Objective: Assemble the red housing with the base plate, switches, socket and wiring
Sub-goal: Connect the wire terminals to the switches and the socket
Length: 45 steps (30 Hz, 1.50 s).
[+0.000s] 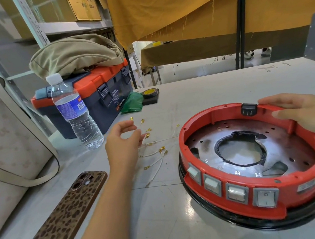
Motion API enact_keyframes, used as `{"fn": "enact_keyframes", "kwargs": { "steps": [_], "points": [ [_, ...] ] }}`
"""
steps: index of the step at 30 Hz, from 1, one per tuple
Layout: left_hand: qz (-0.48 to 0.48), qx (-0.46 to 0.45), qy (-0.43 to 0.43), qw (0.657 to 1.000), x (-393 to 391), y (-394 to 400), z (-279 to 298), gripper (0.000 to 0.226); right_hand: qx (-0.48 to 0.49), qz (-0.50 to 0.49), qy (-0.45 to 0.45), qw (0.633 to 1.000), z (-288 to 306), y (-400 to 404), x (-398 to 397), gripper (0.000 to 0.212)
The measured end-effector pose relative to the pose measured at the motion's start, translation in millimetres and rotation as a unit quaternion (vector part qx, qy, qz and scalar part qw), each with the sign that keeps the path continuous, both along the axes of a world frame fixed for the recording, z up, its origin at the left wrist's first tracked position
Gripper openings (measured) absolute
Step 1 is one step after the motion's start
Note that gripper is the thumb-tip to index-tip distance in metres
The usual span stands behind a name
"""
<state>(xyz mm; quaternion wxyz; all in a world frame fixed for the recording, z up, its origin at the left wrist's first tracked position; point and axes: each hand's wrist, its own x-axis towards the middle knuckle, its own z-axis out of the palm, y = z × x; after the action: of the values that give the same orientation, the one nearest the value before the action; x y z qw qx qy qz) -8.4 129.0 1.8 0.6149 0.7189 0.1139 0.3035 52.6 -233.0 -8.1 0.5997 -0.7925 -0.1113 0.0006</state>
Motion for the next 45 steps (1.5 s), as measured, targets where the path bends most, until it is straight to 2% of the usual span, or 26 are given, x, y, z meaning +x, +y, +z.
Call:
{"fn": "enact_keyframes", "kwargs": {
  "steps": [4,10,13,19,23,30,35,40,45],
  "points": [
    [-0.003,0.098,-0.007,0.995,-2.7,-3.7,0.1,0.038,0.000,-0.001,-0.001,1.000,1.1,0.5,-0.6,0.046],
    [-0.051,0.128,-0.006,0.990,-3.7,-5.4,0.5,0.055,0.020,0.006,0.004,1.000,2.0,2.5,-2.6,0.046],
    [-0.082,0.123,-0.022,0.989,-4.5,-8.2,1.6,0.059,0.022,0.006,0.004,1.000,2.2,2.2,-2.4,0.046],
    [-0.065,0.095,-0.057,0.992,-4.9,-8.6,4.4,0.062,0.019,0.010,0.002,1.000,1.8,1.6,-1.3,0.046],
    [-0.078,0.040,-0.068,0.994,-4.7,-8.1,4.2,0.058,0.023,0.010,-0.001,1.000,1.2,1.0,-0.4,0.045],
    [-0.086,-0.011,-0.049,0.995,-6.8,-6.6,6.9,0.054,0.018,0.013,-0.005,1.000,-2.5,-2.2,3.4,0.045],
    [-0.017,0.125,0.038,0.991,-6.1,-6.4,2.6,0.029,0.012,0.013,-0.009,1.000,-5.3,-4.7,8.0,0.045],
    [-0.023,0.160,0.099,0.982,-3.0,-2.5,-1.8,0.022,0.002,0.012,-0.013,1.000,-9.0,-8.5,12.9,0.045],
    [-0.012,0.298,0.169,0.939,-1.1,-3.8,-4.9,0.021,-0.004,0.015,-0.016,1.000,-10.9,-10.9,15.1,0.044]
  ]
}}
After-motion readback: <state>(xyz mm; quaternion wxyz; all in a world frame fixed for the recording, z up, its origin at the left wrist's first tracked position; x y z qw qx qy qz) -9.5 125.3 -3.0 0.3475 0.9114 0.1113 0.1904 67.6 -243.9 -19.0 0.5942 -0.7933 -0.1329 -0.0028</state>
